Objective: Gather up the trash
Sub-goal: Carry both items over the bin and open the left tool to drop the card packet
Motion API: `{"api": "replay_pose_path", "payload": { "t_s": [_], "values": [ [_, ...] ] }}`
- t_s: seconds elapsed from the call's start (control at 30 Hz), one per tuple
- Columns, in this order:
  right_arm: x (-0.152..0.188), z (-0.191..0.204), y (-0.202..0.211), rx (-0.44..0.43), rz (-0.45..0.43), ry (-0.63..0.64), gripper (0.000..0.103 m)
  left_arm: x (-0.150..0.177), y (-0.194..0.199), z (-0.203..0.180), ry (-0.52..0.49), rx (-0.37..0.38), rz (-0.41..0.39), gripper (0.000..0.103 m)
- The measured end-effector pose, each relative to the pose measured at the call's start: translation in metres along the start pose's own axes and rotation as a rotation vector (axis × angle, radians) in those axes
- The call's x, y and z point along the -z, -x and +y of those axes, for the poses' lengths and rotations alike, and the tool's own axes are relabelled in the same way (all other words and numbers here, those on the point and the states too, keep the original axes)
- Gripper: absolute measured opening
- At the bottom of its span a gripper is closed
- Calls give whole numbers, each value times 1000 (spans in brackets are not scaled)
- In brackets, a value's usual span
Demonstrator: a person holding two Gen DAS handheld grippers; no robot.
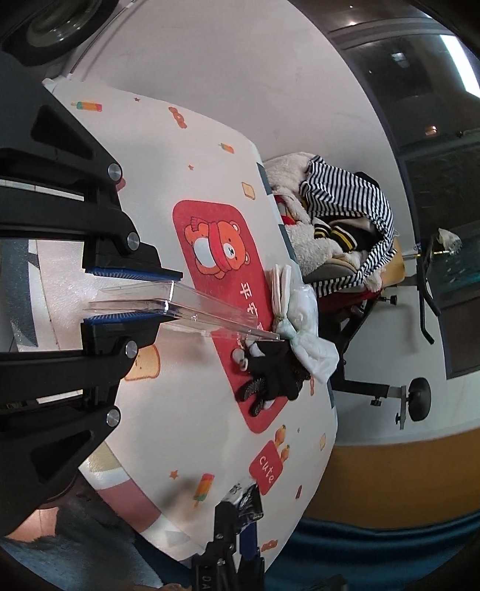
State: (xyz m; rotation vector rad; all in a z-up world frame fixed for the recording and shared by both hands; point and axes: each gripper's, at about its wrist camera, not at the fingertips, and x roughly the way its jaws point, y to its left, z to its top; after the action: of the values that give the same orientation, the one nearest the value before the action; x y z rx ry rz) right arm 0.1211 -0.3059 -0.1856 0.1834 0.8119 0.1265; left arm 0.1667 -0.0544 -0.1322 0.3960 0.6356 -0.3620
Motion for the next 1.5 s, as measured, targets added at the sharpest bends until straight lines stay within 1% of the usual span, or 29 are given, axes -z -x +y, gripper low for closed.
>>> {"api": "replay_pose_path", "payload": {
  "t_s": [0.03, 0.13, 0.2, 0.3, 0.5, 0.67, 0.93, 1.03, 1.17, 1.3, 1.5],
  "values": [
    [0, 0, 1, 0, -3, 0, 64, 0, 2, -1, 3, 11, 1, 15],
    [0, 0, 6, -1, -10, -5, 64, 0, 9, 4, 65, 65, 17, 15],
    [-1, 0, 10, -2, -16, -7, 64, 1, 16, 13, 145, 118, 31, 15],
    [-1, 2, 18, -5, -28, -9, 64, 5, 24, 20, 214, 173, 51, 15],
    [2, 9, 39, -18, -63, -6, 64, 27, 53, 26, 296, 251, 71, 15],
    [10, 15, 56, -26, -83, -7, 64, 47, 75, 28, 337, 293, 74, 15],
    [25, 26, 74, -32, -102, 3, 64, 76, 106, 20, 319, 324, 75, 15],
    [32, 31, 80, -36, -108, 6, 64, 88, 113, 16, 304, 343, 89, 15],
    [42, 35, 86, -45, -115, 5, 64, 106, 122, 3, 254, 360, 120, 15],
    [48, 37, 84, -49, -106, 2, 64, 123, 122, -9, 216, 373, 160, 15],
    [54, 41, 81, -54, -93, 2, 64, 141, 104, -28, 175, 378, 236, 15]
  ]
}}
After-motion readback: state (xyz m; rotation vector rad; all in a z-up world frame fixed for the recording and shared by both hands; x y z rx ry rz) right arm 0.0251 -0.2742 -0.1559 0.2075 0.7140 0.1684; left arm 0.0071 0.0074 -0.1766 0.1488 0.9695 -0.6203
